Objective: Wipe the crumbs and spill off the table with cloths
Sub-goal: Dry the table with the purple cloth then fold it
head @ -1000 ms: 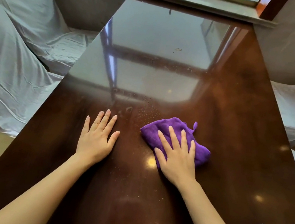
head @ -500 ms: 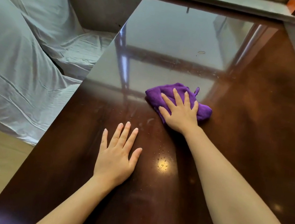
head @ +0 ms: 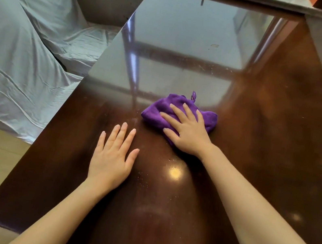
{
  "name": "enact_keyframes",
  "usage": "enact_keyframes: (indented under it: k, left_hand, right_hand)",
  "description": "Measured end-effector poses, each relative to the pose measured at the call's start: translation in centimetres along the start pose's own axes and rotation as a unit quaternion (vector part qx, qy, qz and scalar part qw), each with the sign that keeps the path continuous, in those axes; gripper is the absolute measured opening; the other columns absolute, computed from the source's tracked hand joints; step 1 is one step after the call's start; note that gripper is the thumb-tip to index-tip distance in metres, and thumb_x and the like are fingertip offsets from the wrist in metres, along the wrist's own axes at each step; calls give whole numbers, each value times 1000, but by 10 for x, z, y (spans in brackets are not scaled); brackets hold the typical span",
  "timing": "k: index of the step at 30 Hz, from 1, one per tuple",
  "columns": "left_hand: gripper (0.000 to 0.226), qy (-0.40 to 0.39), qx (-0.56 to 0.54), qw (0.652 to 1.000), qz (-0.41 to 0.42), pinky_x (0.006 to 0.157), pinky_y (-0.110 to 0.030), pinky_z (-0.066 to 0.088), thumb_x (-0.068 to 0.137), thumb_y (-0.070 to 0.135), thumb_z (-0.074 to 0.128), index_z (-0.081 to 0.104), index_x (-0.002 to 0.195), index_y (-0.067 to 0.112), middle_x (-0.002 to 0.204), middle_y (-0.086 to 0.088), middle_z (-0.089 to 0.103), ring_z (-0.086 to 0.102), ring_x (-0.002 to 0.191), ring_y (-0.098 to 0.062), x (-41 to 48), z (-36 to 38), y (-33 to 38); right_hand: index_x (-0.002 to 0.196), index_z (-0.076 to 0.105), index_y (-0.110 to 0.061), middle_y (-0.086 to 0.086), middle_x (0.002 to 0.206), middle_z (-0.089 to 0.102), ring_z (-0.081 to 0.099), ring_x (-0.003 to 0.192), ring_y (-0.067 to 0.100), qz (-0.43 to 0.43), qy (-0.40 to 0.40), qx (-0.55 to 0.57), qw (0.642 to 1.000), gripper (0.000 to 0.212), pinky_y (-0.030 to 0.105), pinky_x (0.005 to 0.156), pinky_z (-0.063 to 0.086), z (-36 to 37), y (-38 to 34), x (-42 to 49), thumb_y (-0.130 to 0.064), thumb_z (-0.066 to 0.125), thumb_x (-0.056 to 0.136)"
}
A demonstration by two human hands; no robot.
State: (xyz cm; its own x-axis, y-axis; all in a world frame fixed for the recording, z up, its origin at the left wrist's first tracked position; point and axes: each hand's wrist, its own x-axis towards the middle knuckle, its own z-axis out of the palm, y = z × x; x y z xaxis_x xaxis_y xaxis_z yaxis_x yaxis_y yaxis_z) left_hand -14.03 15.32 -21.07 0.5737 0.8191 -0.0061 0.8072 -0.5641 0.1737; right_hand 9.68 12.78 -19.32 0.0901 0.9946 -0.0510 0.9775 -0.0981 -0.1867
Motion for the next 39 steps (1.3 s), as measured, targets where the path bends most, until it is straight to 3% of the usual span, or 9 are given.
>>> enact_keyframes:
  k: [4, 12, 17, 24, 29, 34, 39]
  left_hand:
    - [66, -4, -5, 1000, -26, 117, -42, -2, 84, 57, 4, 8, 145, 30, 157, 3, 5, -6, 142, -10, -38, -5, -8]
    - [70, -1, 6, 998, -57, 117, -44, 0, 82, 58, 3, 10, 145, 28, 157, 1, 8, -3, 142, -12, -86, -4, -4]
    - [63, 9, 15, 998, -65, 117, -46, 2, 87, 52, 17, 15, 145, 27, 157, -1, 11, 6, 145, -18, -90, -3, -1]
    - [57, 15, 9, 998, -64, 117, -46, 1, 95, 47, 30, 14, 145, 27, 158, 0, 9, 4, 145, -17, -89, 1, -4]
    - [59, 7, 26, 997, -67, 117, -44, -2, 92, 53, 18, 8, 145, 30, 158, 3, 5, 0, 145, -14, -90, 1, -5]
    - [59, 13, 35, 997, -64, 117, -44, -2, 91, 56, 13, 6, 145, 32, 158, 4, 4, -1, 144, -13, -88, 6, -8]
    - [60, 22, 32, 997, -60, 116, -45, -2, 90, 56, 10, 8, 145, 32, 157, 4, 5, -1, 145, -14, -87, 8, -9]
  right_hand:
    - [142, 19, -45, -6, 159, 9, -3, 145, 27, -19, -7, 2, 1000, 52, 57, 114, -5, 3, -24, -53, -55, 32, 93]
    - [143, 15, -44, -5, 158, 10, -7, 145, 28, -57, -33, 8, 998, 55, 57, 114, -9, 16, -64, -169, -60, 27, 91]
    - [141, 23, -44, -3, 155, 25, 10, 143, 32, -47, -17, -8, 999, 54, 54, 110, -1, 22, -80, -226, -60, 25, 90]
    - [142, 23, -43, -6, 154, 25, 13, 143, 29, -2, -3, -12, 1000, 53, 52, 111, 5, 24, -78, -264, -60, 24, 91]
    - [138, 34, -42, 0, 154, 27, 17, 142, 33, 96, 27, -11, 995, 55, 61, 111, 9, 19, -40, -245, -59, 33, 85]
    - [141, 18, -47, 0, 159, 4, -4, 144, 33, 164, 6, -8, 986, 57, 67, 109, -1, 10, 8, -171, -63, 33, 88]
    - [142, 14, -45, 1, 159, -1, -9, 143, 36, 197, 5, 5, 980, 56, 66, 109, -3, 4, 9, -117, -63, 24, 90]
